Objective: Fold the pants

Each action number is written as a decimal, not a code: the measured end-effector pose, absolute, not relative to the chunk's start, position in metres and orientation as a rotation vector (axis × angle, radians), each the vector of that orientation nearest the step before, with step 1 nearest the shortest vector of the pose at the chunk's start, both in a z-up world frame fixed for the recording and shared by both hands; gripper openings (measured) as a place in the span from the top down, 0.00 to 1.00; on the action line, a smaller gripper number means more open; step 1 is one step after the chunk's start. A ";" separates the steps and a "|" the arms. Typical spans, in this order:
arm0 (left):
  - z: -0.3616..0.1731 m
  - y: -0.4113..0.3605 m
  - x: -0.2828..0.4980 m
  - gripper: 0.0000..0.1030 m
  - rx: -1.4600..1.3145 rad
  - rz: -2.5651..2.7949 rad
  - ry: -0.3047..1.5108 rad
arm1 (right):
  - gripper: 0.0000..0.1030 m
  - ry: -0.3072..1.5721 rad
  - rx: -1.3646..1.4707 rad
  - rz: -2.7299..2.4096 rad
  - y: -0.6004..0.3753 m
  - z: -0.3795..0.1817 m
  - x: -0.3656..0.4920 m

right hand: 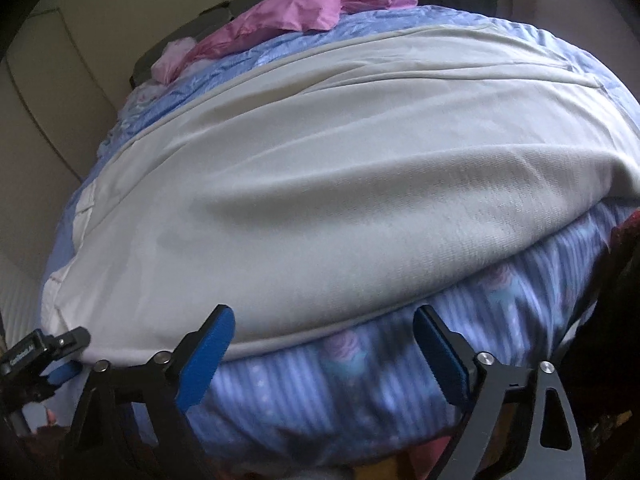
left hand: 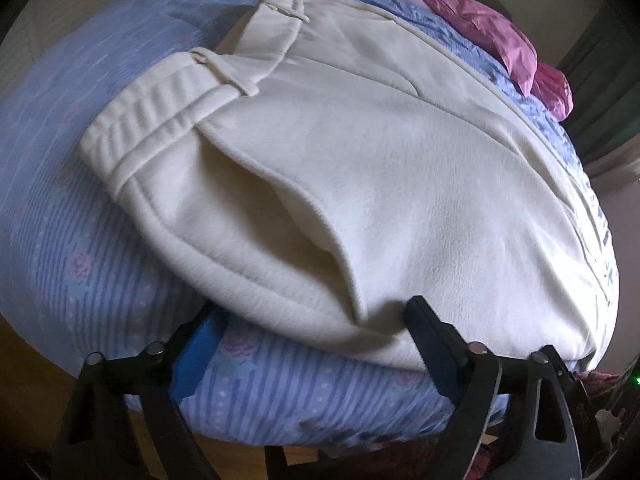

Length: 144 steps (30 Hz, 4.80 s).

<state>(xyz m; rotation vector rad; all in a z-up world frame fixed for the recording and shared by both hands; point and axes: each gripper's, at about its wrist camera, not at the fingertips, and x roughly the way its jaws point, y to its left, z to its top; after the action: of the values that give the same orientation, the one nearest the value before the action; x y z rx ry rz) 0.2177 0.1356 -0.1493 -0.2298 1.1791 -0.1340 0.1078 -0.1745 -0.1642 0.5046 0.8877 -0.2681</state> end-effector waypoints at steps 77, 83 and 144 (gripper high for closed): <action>-0.050 0.024 0.523 0.88 0.054 0.037 1.051 | 0.88 0.866 0.157 -0.128 -0.247 -0.040 0.451; -0.077 0.014 0.545 0.88 0.107 0.076 1.074 | 0.88 0.911 0.088 -0.139 -0.242 -0.071 0.478; -0.043 -0.283 0.213 0.11 0.355 -0.729 0.834 | 0.31 0.813 0.241 -0.189 -0.466 -0.049 0.073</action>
<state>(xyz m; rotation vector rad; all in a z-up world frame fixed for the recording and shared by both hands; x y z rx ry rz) 0.2132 -0.2830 -0.0427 0.3552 0.8344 -0.7293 0.0733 -0.4657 -0.0490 0.2409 0.8125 -0.1889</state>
